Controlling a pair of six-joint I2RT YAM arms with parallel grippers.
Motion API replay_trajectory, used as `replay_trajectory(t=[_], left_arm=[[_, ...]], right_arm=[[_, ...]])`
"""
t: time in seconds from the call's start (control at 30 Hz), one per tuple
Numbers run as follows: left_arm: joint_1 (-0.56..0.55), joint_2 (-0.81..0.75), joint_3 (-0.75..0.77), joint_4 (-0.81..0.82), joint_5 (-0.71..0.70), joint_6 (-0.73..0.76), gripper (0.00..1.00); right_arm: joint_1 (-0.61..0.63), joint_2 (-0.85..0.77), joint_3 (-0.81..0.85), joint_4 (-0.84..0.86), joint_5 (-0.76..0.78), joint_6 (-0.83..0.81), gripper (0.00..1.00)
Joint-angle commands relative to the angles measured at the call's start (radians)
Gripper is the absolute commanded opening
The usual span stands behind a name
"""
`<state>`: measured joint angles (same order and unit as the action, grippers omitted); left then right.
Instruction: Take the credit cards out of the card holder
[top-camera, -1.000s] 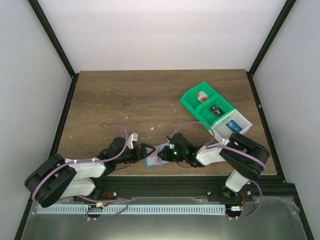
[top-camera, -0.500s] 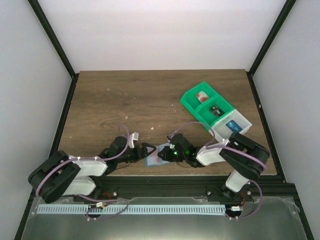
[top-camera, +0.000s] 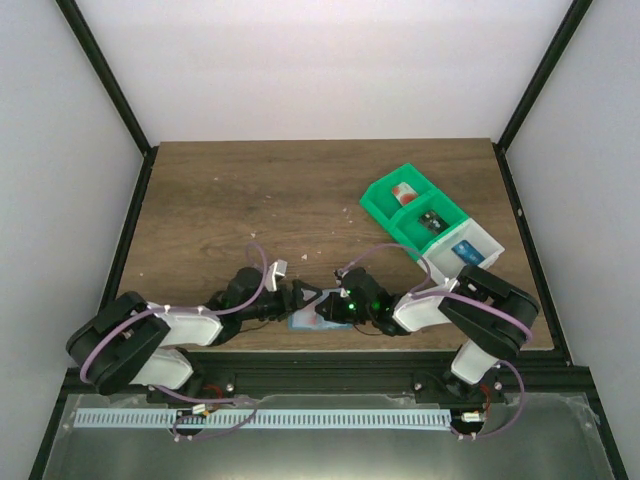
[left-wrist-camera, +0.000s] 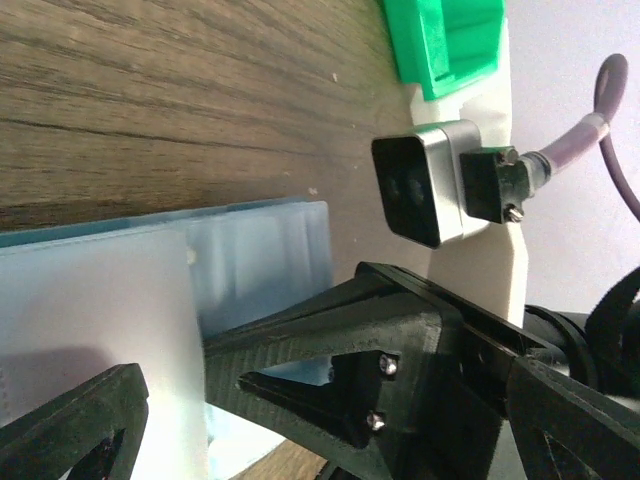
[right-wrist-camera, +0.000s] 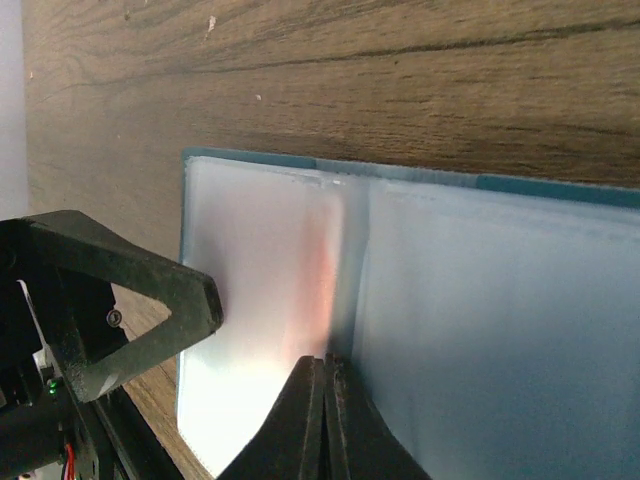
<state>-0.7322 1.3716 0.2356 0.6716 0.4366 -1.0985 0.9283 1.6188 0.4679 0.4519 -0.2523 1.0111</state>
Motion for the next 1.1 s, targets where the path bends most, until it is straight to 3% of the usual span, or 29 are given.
replay_trajectory(t=[0.0, 0.23, 0.4, 0.5, 1.07], left_arm=[[-0.014, -0.020, 0.013, 0.009, 0.028, -0.021, 0.99], [-0.020, -0.040, -0.002, -0.005, 0.011, -0.019, 0.99], [-0.021, -0.139, 0.048, -0.278, -0.093, 0.062, 1.00], [-0.020, -0.176, 0.056, -0.346, -0.114, 0.082, 1.00], [-0.021, -0.142, 0.055, -0.361, -0.108, 0.100, 1.00]], right_arm=[[0.011, 0.008, -0.024, 0.001, 0.020, 0.007, 0.00], [0.012, -0.001, -0.036, 0.014, 0.032, 0.012, 0.01], [0.012, -0.003, -0.037, 0.011, 0.031, 0.012, 0.01], [0.012, -0.004, -0.042, 0.016, 0.030, 0.014, 0.00], [0.012, -0.004, -0.041, 0.018, 0.031, 0.015, 0.00]])
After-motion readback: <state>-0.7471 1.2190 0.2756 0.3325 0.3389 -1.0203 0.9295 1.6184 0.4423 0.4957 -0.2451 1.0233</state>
